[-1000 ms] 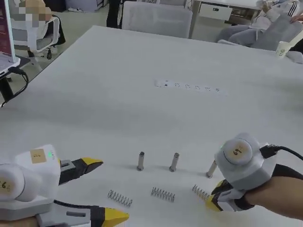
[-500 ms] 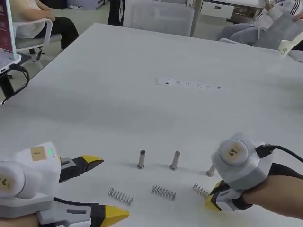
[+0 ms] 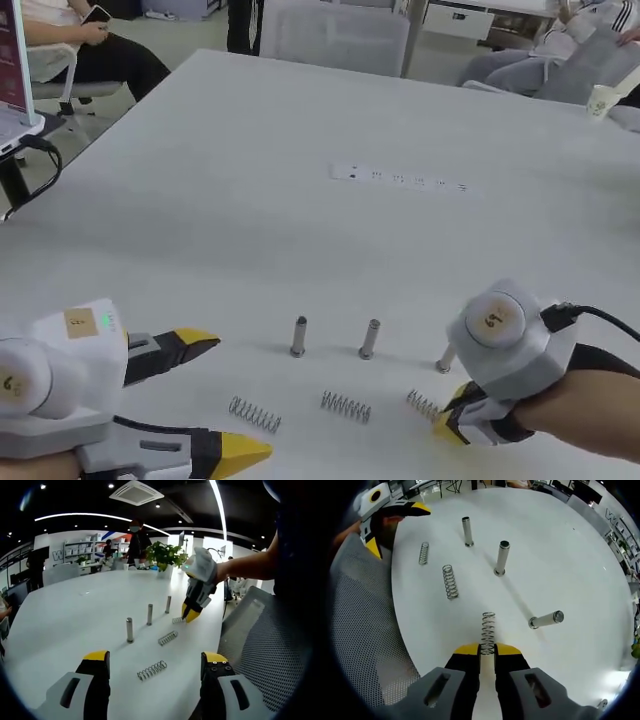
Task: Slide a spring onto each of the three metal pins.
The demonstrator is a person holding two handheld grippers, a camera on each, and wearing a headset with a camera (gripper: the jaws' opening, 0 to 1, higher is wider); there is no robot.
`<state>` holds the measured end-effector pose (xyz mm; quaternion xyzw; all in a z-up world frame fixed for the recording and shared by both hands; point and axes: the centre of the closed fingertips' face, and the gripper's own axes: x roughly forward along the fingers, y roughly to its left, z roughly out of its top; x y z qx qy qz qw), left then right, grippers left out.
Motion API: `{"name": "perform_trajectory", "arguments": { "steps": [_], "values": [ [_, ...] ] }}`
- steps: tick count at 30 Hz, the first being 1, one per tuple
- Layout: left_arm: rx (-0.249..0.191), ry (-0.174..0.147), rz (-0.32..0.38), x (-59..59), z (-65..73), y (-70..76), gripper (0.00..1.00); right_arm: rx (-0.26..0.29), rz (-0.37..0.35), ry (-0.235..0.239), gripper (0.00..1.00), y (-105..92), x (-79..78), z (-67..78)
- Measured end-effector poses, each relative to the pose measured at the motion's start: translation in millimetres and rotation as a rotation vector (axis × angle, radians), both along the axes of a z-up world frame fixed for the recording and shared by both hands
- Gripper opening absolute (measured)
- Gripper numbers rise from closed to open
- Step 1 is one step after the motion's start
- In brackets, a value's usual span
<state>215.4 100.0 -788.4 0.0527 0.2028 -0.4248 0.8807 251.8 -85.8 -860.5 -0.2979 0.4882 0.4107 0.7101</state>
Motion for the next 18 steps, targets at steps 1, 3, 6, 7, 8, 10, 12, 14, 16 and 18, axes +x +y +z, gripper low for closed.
{"name": "perform_trajectory", "arguments": {
  "steps": [1, 3, 6, 7, 8, 10, 12, 14, 16, 18],
  "values": [
    [0.000, -0.001, -0.001, -0.2, 0.4, -0.2, 0.70, 0.003, 0.001, 0.000, 0.08, 1.1, -0.6, 1.4],
    [0.000, -0.002, -0.005, -0.8, 1.1, -1.2, 0.70, 0.008, 0.004, -0.001, 0.08, 2.7, -1.8, 2.8],
    [0.003, -0.004, -0.013, -1.8, 1.8, -2.8, 0.69, 0.008, 0.008, -0.002, 0.08, 3.3, -2.8, 3.9],
    [0.003, -0.005, -0.016, -2.2, 2.4, -3.5, 0.68, 0.011, 0.008, -0.004, 0.08, 3.9, -3.0, 4.9],
    [0.003, -0.006, -0.021, -2.8, 3.1, -4.2, 0.68, 0.012, 0.012, -0.006, 0.08, 4.7, -4.2, 6.8],
    [0.006, -0.009, -0.029, -3.6, 4.0, -5.0, 0.67, 0.016, 0.024, -0.008, 0.08, 7.2, -7.6, 11.4],
    [0.008, -0.008, -0.037, -4.4, 4.4, -5.8, 0.65, 0.019, 0.035, -0.011, 0.08, 9.6, -9.4, 14.7],
    [0.010, -0.009, -0.054, -5.5, 6.2, -7.4, 0.64, 0.027, 0.050, -0.011, 0.08, 14.2, -12.7, 20.4],
    [0.013, -0.013, -0.067, -5.7, 8.9, -9.4, 0.63, 0.036, 0.071, -0.011, 0.08, 19.7, -16.1, 25.8],
    [0.016, -0.018, -0.079, -5.6, 11.1, -11.4, 0.62, 0.052, 0.083, -0.009, 0.08, 25.6, -18.8, 31.0]
  ]
}}
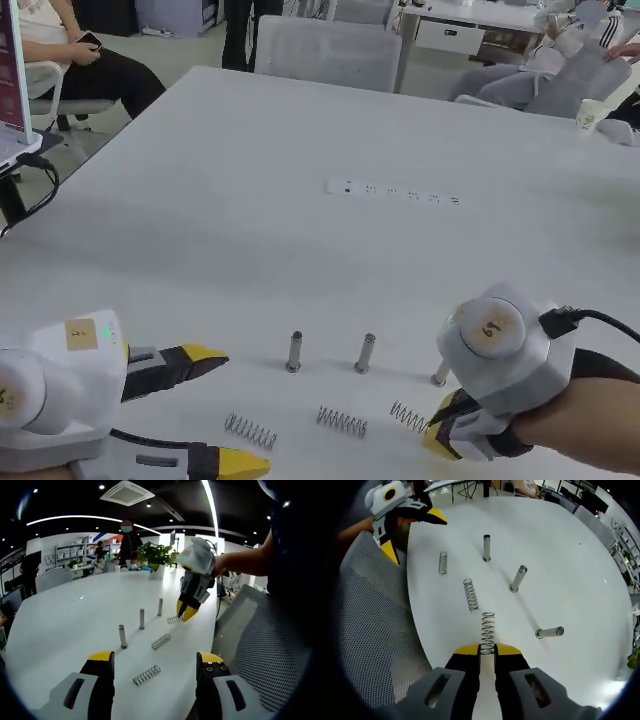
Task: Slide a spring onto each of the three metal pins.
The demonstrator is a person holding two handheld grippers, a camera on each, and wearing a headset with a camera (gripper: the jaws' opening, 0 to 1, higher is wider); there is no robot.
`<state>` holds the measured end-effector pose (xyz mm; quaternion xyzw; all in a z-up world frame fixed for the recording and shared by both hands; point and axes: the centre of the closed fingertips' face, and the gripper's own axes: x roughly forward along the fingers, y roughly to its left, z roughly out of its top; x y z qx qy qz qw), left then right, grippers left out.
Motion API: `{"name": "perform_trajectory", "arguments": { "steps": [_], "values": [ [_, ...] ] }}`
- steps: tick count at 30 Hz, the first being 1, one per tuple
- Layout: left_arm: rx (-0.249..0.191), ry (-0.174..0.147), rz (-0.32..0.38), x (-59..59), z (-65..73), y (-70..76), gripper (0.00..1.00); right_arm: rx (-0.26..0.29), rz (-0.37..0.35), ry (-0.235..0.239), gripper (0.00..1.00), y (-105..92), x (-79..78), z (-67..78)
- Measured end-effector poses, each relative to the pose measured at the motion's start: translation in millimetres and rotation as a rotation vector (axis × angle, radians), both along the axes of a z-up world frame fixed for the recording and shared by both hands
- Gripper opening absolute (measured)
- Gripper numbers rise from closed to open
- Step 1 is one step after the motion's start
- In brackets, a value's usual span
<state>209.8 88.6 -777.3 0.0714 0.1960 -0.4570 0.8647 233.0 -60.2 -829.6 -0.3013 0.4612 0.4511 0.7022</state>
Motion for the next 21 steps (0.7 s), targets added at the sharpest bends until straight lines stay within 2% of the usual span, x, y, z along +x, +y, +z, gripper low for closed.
{"name": "perform_trajectory", "arguments": {
  "steps": [9, 15, 21],
  "values": [
    [0.021, -0.020, -0.087, -3.1, 8.2, -12.8, 0.56, 0.036, 0.094, -0.020, 0.08, 28.9, -14.4, 22.7],
    [0.042, -0.041, -0.149, -8.1, 12.7, -23.4, 0.54, 0.023, 0.154, -0.027, 0.08, 43.1, -21.8, 33.2],
    [0.067, -0.054, -0.221, -10.3, 15.9, -39.9, 0.52, 0.008, 0.203, -0.019, 0.08, 50.7, -25.3, 37.2]
  ]
}}
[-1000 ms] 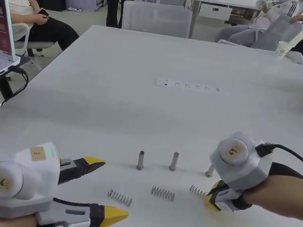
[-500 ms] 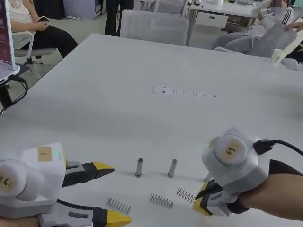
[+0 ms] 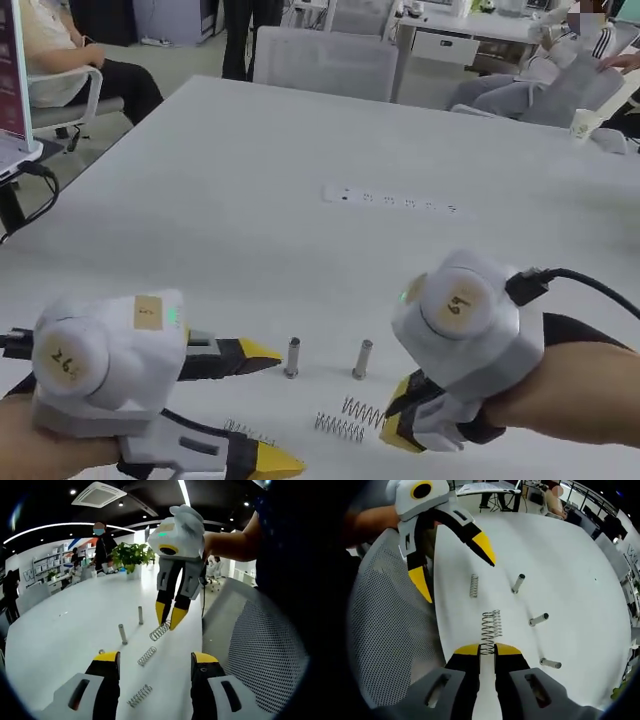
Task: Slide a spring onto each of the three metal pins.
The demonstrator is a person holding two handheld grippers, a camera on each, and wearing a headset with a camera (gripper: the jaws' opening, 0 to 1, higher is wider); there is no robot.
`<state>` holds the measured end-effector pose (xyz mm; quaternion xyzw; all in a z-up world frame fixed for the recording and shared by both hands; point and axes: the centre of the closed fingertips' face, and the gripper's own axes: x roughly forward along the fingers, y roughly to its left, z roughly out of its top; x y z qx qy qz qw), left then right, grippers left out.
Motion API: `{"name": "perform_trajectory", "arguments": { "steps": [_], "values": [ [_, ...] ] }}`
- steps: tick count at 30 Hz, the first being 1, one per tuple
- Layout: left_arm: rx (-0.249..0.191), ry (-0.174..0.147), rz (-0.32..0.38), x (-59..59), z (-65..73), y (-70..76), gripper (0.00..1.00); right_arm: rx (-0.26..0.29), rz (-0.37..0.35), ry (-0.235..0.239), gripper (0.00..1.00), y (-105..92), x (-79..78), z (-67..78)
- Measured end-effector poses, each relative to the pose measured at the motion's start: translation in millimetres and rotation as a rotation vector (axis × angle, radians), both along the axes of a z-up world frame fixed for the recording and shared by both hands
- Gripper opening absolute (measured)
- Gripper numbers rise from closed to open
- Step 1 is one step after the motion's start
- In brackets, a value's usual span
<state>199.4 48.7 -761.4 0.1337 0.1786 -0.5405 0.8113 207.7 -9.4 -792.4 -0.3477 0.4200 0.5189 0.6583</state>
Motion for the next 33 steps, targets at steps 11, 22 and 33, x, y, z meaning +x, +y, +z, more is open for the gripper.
{"name": "perform_trajectory", "arguments": {
  "steps": [11, 22, 33],
  "values": [
    [0.042, -0.027, -0.119, -0.1, -1.3, -24.2, 0.40, -0.034, 0.088, 0.021, 0.08, 3.5, -8.9, 3.1],
    [0.069, -0.053, -0.207, -2.0, -2.9, -35.4, 0.24, -0.036, 0.151, 0.033, 0.08, 8.5, -18.7, 8.1],
    [0.092, -0.062, -0.248, -6.1, -8.7, -40.9, 0.12, -0.051, 0.177, 0.038, 0.08, 10.1, -22.5, 10.7]
  ]
}}
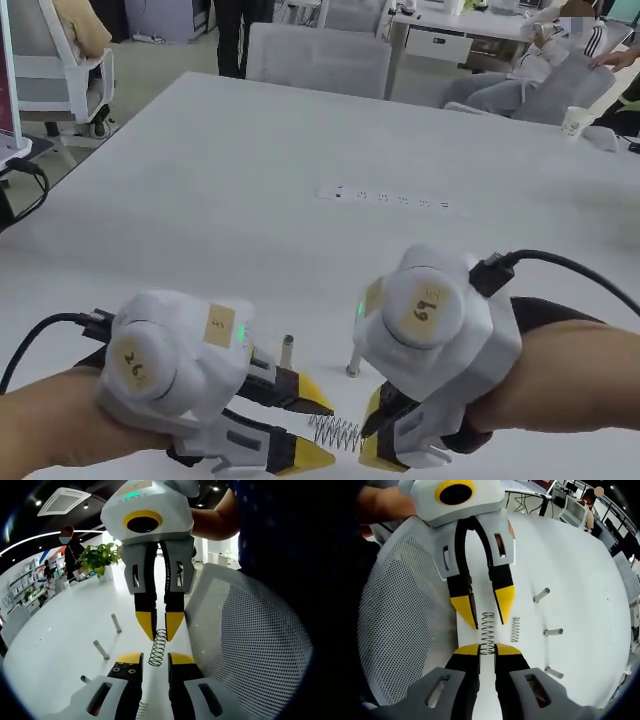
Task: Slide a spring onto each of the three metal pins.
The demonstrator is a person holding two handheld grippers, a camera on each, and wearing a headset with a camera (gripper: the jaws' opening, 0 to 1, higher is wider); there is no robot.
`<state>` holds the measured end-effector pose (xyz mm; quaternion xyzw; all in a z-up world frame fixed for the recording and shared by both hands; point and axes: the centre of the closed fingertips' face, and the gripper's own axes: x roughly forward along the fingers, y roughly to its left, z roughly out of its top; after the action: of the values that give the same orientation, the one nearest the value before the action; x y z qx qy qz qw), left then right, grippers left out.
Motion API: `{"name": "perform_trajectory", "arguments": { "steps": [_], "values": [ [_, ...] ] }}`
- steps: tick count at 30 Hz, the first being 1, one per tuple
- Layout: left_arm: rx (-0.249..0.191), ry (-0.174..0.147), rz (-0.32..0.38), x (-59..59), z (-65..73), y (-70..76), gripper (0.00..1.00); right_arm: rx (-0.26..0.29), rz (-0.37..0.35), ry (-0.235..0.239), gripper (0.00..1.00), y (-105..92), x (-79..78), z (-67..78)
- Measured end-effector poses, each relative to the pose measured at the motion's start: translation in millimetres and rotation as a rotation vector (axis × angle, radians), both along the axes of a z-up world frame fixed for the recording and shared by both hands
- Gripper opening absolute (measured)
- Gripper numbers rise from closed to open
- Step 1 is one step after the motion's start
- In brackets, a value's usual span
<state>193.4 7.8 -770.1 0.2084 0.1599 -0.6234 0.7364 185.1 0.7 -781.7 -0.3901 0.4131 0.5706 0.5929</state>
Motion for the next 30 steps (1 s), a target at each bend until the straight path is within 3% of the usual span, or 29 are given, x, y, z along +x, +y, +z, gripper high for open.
{"name": "perform_trajectory", "arguments": {
  "steps": [4, 15, 22, 30],
  "values": [
    [0.010, -0.006, -0.013, -1.8, -1.0, -0.9, 0.05, -0.003, 0.006, 0.001, 0.08, 0.7, -0.9, 0.6],
    [0.060, -0.034, -0.043, -6.5, -7.3, -1.0, 0.03, -0.003, 0.020, 0.001, 0.08, 1.3, -5.0, 4.4],
    [0.045, -0.039, -0.026, -3.9, -4.2, -0.1, 0.03, 0.030, 0.013, -0.012, 0.08, 4.8, -2.1, 17.7],
    [0.017, -0.057, -0.002, 1.9, 2.4, -0.1, 0.03, 0.103, 0.004, -0.040, 0.07, 15.1, 3.1, 37.4]
  ]
}}
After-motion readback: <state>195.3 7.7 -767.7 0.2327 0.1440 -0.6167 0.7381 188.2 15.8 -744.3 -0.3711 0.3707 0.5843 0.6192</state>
